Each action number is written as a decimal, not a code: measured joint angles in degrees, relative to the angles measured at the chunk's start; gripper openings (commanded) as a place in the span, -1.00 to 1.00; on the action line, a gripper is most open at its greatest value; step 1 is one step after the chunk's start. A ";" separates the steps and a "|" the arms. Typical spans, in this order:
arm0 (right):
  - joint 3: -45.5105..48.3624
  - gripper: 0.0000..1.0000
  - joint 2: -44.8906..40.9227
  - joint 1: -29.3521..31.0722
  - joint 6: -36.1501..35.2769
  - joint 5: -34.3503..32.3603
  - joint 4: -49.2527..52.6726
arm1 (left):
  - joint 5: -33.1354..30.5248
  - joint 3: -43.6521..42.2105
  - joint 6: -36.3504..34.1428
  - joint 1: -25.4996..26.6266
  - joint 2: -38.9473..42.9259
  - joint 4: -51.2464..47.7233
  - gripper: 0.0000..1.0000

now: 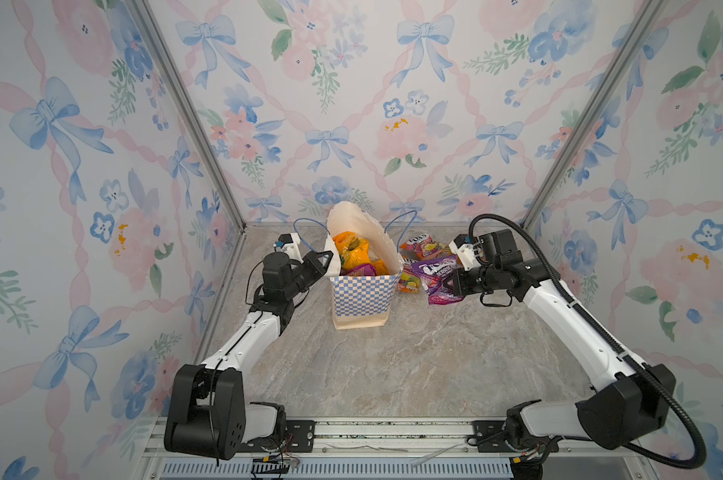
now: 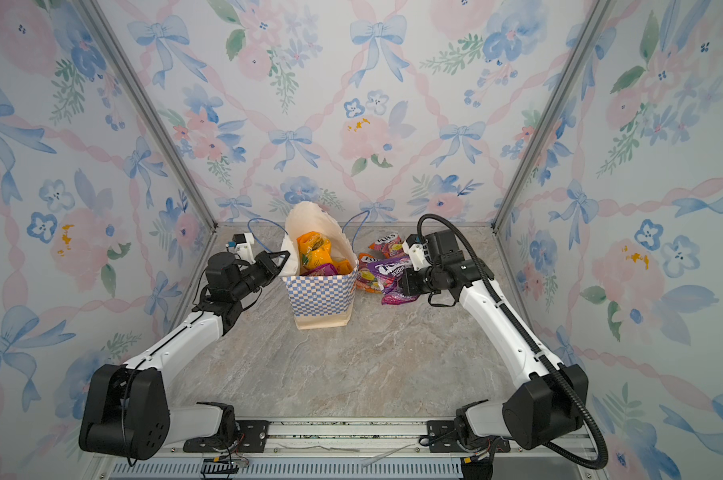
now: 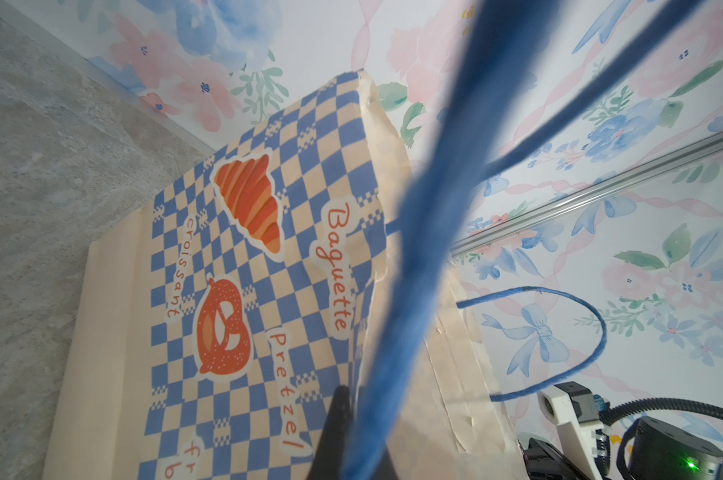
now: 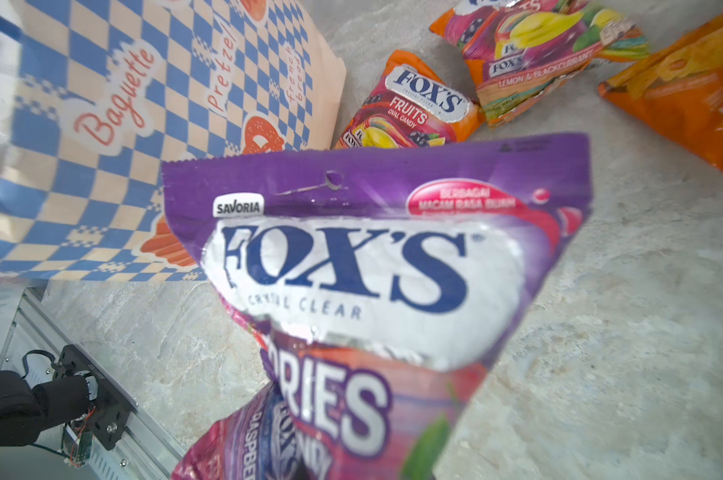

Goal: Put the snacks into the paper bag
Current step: 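Lift the purple Fox's bag off the table with the right gripper, then carry the purple bag over the paper bag opening with the right gripper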

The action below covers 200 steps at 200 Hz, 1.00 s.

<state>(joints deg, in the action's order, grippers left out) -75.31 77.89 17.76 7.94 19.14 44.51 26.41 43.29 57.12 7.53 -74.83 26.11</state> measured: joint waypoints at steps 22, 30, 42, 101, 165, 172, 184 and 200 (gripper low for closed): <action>-0.79 -1.00 -1.95 -0.39 0.63 -0.26 0.33 | 0.00 0.00 0.02 0.07 0.00 0.00 -1.00; -0.96 -1.00 -2.73 -0.50 0.87 -0.28 0.42 | 0.00 0.00 0.07 0.13 0.00 0.00 -1.00; -1.27 -1.00 -3.63 -0.61 1.16 -0.31 0.72 | 0.00 0.00 0.15 0.33 0.00 0.02 -1.00; -5.29 -1.00 -8.35 -0.94 4.57 -0.98 1.53 | 0.00 0.00 0.20 0.33 0.00 0.07 -1.00; -12.74 -1.00 -12.98 4.57 10.82 -3.91 -3.78 | 0.00 0.00 0.22 0.33 0.00 0.20 -1.00; -13.77 -1.00 -12.79 6.71 10.95 -4.96 -4.50 | 0.00 0.00 0.22 0.33 0.00 0.20 -1.00; -15.63 -1.00 -12.24 10.69 10.95 -7.04 -5.55 | 0.02 0.00 0.22 0.33 0.00 0.20 -1.00; -17.97 -1.00 -10.67 15.21 10.93 -9.46 -7.39 | 0.02 0.00 0.22 0.33 0.00 0.22 -1.00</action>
<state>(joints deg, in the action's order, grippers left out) -93.27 67.22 32.97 18.87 9.67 37.12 26.44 43.29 57.34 7.86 -74.83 26.33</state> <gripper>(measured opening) 0.048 0.048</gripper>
